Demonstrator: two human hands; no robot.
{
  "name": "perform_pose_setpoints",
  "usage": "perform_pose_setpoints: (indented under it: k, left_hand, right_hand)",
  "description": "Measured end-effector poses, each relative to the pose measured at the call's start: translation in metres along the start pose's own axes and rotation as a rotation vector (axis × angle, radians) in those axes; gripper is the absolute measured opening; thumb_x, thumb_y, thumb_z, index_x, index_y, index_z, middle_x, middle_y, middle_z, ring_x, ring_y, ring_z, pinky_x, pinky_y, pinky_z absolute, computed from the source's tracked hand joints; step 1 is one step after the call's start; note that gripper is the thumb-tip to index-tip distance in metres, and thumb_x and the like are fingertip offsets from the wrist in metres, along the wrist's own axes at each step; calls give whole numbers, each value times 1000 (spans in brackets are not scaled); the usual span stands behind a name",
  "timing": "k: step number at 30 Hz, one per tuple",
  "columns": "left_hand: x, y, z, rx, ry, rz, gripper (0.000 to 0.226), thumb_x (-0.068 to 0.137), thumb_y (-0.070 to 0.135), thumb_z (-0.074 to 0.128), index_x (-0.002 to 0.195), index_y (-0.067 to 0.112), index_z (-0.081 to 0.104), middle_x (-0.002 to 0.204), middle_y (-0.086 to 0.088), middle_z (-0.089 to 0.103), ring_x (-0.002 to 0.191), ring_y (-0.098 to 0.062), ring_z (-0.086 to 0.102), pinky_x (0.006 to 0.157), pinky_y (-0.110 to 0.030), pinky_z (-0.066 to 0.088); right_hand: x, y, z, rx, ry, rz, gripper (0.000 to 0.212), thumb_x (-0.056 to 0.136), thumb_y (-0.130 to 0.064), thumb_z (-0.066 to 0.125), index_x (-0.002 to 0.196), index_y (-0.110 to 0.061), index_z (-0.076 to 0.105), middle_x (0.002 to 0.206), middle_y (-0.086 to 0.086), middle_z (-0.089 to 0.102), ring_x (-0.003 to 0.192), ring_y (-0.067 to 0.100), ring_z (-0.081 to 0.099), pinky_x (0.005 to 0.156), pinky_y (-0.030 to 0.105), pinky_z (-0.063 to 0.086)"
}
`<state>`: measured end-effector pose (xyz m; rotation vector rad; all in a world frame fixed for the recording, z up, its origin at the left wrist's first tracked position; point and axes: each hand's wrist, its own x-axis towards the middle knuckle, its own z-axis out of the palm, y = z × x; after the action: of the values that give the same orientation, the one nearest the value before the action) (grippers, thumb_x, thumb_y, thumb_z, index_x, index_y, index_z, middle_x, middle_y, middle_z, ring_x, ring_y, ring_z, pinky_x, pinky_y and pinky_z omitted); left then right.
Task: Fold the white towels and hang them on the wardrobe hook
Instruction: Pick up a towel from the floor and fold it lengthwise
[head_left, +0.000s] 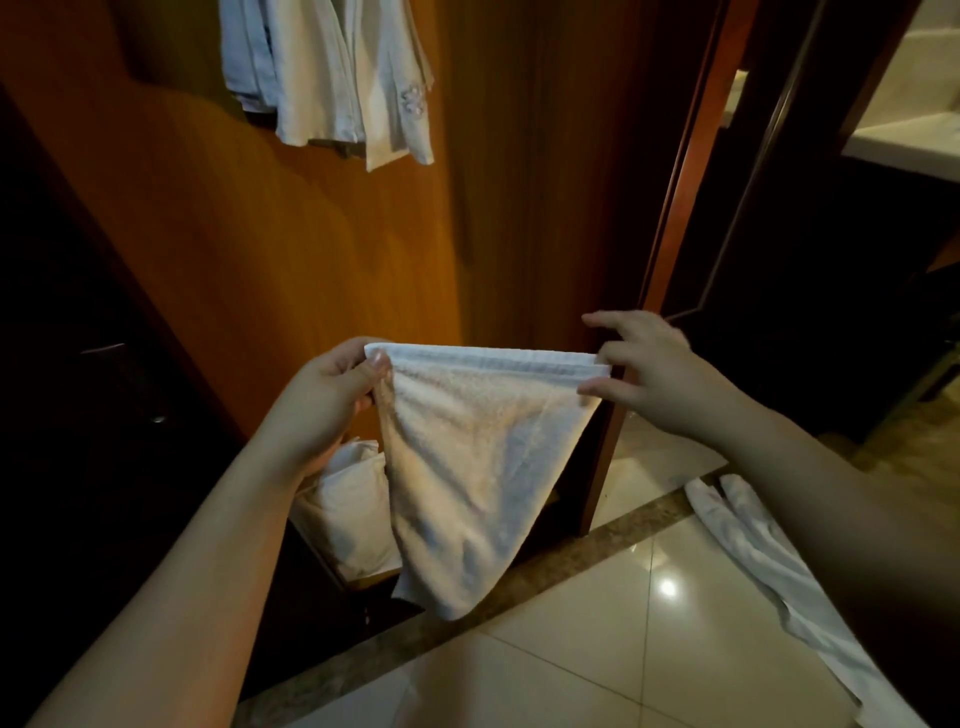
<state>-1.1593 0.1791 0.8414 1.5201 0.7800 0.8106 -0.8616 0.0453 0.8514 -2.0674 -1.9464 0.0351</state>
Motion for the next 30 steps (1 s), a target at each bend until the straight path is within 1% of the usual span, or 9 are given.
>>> perform_pose_setpoints:
  k: [2, 5, 10, 14, 17, 23, 26, 28, 30]
  left_hand:
    - [-1, 1, 1, 12, 8, 26, 27, 90, 35, 57, 103, 14, 68, 98, -2, 69, 103, -22, 63, 102, -49, 45]
    - [1, 6, 7, 5, 39, 96, 17, 98, 31, 56, 100, 17, 67, 88, 9, 70, 91, -11, 65, 91, -40, 48]
    - [2, 9, 15, -41, 98, 137, 18, 97, 31, 50, 95, 23, 66, 85, 13, 67, 85, -8, 62, 81, -33, 47]
    - [0, 7, 23, -31, 84, 120, 21, 91, 40, 51, 96, 27, 68, 91, 5, 66, 93, -21, 59, 82, -41, 46]
    - [-1, 10, 30, -3, 133, 163, 19, 96, 41, 50, 92, 38, 68, 90, 9, 65, 87, -17, 60, 72, -38, 47]
    - [-7, 5, 43, 84, 172, 182, 22, 107, 30, 41, 102, 27, 62, 94, 6, 64, 75, -4, 65, 61, -27, 55]
    - [-8, 6, 44, 56, 157, 176, 22, 107, 28, 41, 102, 25, 62, 93, 3, 64, 74, -5, 65, 60, -23, 54]
    - [-7, 7, 43, 59, 142, 167, 22, 107, 27, 40, 103, 25, 62, 94, 3, 65, 75, -5, 64, 60, -24, 54]
    - [-8, 6, 42, 66, 124, 153, 23, 107, 26, 41, 103, 25, 63, 92, 4, 65, 76, -7, 64, 62, -26, 52]
  right_hand:
    - [0, -2, 1, 230, 6, 81, 11, 93, -41, 64, 94, -32, 58, 132, -6, 59, 121, 10, 52, 94, 22, 42]
    - [1, -5, -5, 363, 144, 158, 14, 93, -38, 66, 96, -26, 58, 96, -9, 62, 88, 11, 61, 69, 23, 46]
    - [0, -9, 4, 702, 270, 217, 38, 94, -30, 67, 129, -33, 52, 104, -16, 64, 91, -1, 63, 78, 13, 45]
    - [-4, -9, 11, 654, 435, 224, 5, 100, -29, 59, 104, -32, 60, 96, -13, 63, 86, -8, 59, 64, 1, 38]
    - [-8, -16, 11, 717, 578, 205, 9, 103, -30, 52, 102, -38, 57, 89, -15, 62, 77, -13, 57, 61, 7, 43]
    - [-16, -14, 15, 720, 692, 213, 5, 101, -27, 58, 100, -28, 63, 81, -14, 61, 73, -8, 56, 63, 9, 40]
    - [-18, -7, 8, 762, 603, 225, 14, 92, -43, 67, 95, -30, 66, 85, -3, 69, 76, 6, 64, 65, 23, 48]
    - [-19, -1, 7, 987, 388, 201, 44, 72, -65, 77, 100, -32, 68, 93, -9, 76, 85, 1, 71, 69, 19, 54]
    - [-19, 8, 13, 1275, 149, 217, 79, 51, -66, 88, 112, -20, 67, 103, -4, 78, 95, 13, 74, 75, 24, 58]
